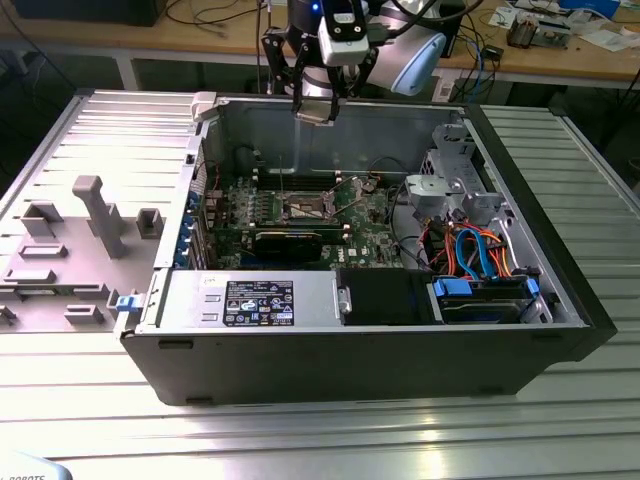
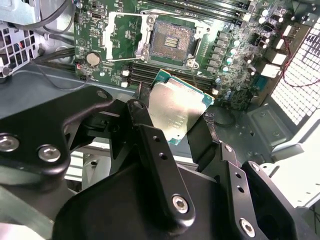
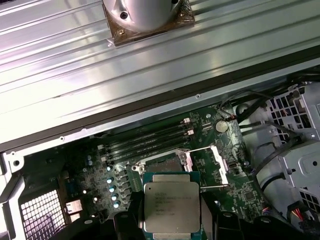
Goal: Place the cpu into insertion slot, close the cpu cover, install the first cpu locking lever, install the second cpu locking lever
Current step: 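Place the cpu into insertion slot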
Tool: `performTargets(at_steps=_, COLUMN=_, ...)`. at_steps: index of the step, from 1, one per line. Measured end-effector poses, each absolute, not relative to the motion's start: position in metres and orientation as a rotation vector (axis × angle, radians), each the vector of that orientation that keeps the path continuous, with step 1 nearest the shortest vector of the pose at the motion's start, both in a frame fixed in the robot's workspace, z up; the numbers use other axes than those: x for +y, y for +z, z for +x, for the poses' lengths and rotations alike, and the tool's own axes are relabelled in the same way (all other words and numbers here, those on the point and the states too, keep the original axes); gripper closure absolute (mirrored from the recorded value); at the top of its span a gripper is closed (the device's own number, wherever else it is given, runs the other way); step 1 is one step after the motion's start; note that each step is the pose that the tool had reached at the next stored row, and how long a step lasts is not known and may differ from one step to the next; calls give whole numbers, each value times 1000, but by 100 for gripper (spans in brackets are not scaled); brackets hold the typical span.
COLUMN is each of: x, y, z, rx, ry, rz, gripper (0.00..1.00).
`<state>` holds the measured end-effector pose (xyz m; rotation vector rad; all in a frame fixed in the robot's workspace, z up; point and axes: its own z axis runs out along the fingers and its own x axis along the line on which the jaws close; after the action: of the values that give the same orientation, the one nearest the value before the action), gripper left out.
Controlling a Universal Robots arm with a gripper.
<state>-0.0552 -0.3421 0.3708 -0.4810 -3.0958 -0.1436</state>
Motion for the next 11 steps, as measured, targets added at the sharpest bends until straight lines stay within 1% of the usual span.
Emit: performTargets(at_steps=11, x=-342, y=371, z=-55, rx=-3088, ry=-144, rz=-540, gripper=46)
